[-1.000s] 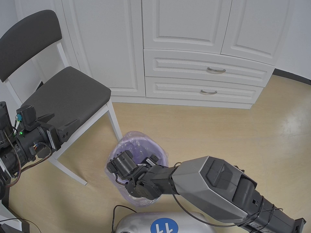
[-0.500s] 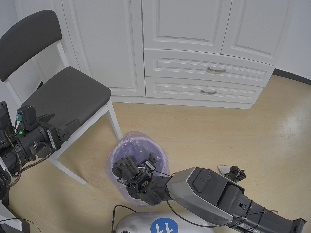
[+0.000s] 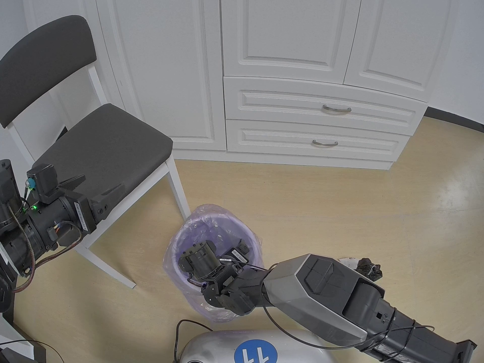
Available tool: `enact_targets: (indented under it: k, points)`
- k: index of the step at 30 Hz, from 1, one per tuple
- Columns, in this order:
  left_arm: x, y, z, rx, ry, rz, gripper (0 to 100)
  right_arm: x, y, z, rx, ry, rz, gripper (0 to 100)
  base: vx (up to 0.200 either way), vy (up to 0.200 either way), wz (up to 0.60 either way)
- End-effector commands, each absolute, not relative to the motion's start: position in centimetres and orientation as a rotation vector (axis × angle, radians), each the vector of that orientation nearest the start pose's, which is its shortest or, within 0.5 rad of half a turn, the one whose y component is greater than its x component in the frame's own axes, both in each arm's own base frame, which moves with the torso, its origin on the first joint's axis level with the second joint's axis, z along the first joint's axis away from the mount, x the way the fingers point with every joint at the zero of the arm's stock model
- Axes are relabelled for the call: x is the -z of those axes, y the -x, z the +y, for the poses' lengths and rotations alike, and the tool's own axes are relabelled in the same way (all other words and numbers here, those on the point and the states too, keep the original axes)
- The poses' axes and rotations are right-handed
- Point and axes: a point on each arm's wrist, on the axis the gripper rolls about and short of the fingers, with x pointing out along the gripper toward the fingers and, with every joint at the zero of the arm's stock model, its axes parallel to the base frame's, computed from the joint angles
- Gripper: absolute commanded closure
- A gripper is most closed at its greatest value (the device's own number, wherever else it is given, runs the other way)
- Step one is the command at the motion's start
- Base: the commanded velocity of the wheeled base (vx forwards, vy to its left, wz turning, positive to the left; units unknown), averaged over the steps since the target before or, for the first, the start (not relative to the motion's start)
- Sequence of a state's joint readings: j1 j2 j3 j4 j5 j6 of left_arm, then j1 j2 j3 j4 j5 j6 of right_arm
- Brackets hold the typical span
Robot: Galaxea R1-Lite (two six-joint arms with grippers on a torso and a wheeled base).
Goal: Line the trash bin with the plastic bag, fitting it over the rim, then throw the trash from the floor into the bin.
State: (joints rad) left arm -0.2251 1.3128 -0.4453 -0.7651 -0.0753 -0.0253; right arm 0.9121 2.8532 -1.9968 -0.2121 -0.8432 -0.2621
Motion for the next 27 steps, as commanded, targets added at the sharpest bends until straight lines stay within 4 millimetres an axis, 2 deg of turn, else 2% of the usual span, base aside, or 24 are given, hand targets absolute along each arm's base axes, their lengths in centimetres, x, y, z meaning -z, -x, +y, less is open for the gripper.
enact_targets:
  k: [1, 10, 22, 27]
  points:
    - [-19.5, -19.1, -4.5, 0.297, 0.018, 0.108, 0, 3.1, -33.4, 40.7, -0.167, 0.758, 0.426, 0, 0.000, 0.000, 0.00]
    - [-19.4, -19.0, -4.5, 0.301, 0.018, 0.108, 0, 3.5, -29.6, 38.3, -0.302, 0.855, 0.542, 0, 0.000, 0.000, 0.00]
    - [-19.5, -19.0, -4.5, 0.301, 0.018, 0.107, 0, 2.4, -29.7, 38.7, -0.309, 0.815, 0.519, 0, 0.000, 0.000, 0.00]
    - [-19.4, -19.0, -4.5, 0.300, 0.018, 0.111, 0, 0.8, -30.1, 39.2, -0.307, 0.783, 0.487, 0, 0.000, 0.000, 0.00]
